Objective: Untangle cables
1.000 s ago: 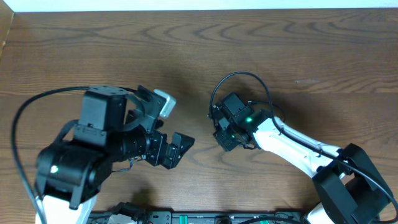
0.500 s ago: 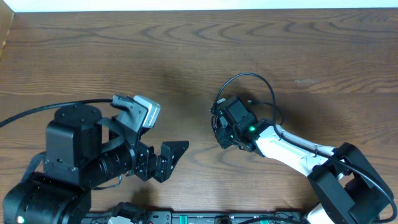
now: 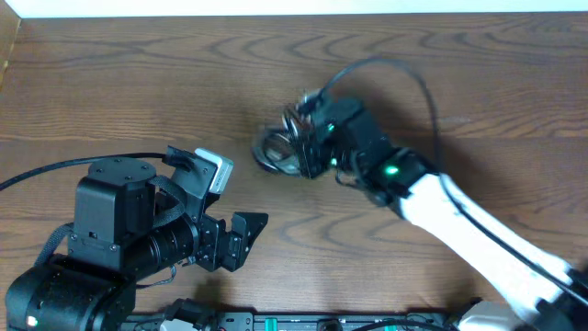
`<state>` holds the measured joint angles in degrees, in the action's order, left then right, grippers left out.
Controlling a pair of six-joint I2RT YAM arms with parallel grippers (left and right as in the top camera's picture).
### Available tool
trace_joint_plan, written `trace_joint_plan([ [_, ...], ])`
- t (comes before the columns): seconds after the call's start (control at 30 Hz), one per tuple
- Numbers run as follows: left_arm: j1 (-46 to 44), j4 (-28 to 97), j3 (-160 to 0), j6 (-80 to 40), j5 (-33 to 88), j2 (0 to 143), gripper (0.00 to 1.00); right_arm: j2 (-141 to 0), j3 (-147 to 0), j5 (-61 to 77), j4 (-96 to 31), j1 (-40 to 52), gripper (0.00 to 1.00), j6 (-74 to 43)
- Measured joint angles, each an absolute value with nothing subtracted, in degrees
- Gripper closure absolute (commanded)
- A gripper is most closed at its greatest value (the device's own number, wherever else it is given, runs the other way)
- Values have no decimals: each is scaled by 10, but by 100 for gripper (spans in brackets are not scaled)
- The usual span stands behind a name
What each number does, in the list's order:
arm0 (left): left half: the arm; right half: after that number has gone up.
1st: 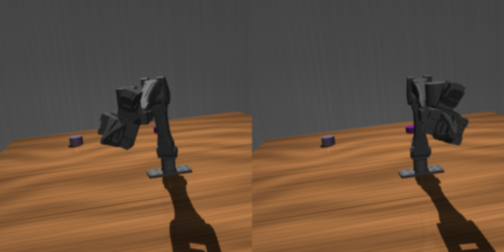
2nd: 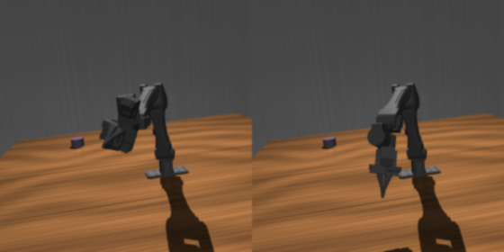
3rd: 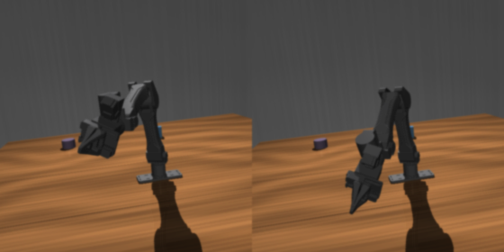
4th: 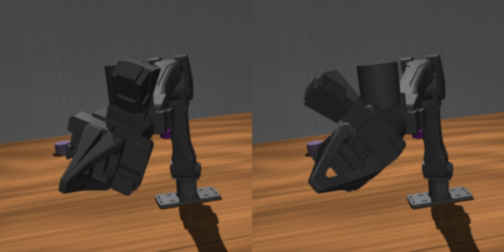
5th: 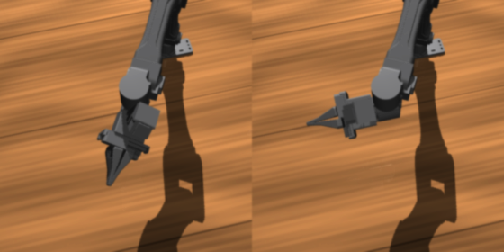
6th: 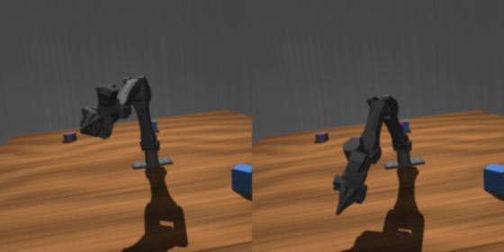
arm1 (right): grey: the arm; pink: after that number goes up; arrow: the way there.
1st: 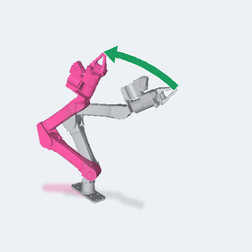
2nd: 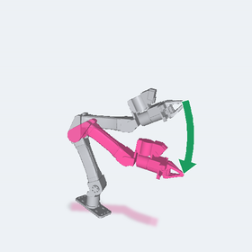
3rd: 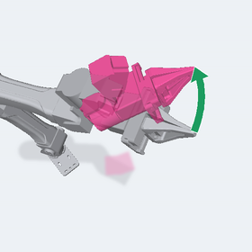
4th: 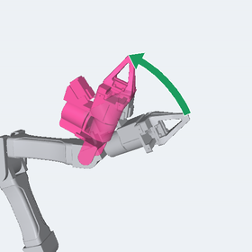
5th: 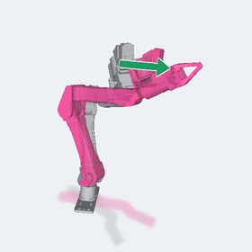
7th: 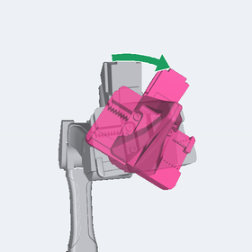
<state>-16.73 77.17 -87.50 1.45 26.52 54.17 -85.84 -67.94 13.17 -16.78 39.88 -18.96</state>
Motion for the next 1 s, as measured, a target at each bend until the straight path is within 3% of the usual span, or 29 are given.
trace_joint_plan([
  [0.07,-167,772,-875,15,263,542,9,-813,-722,136,-170,399,99,-183],
  [0.1,-167,771,-875,15,263,542,0,-797,-735,137,-173,399,99,-181],
  [0.37,-167,771,-875,14,260,555,2,-705,-761,127,-228,399,99,-161],
  [0.53,-167,769,-874,15,259,573,2,-694,-761,-16,-349,400,99,-150],
  [0.77,-167,760,-873,14,257,575,2,-648,-760,-91,-362,400,98,-154],
  [0.93,-167,768,-872,15,258,574,2,-636,-764,-302,-571,391,93,-268],
  [0.97,-167,770,-872,15,258,574,2,-637,-763,-334,-613,383,88,-300],
  [1.0,-168,769,-872,15,258,574,2,-639,-762,-367,-657,373,75,-339],
])
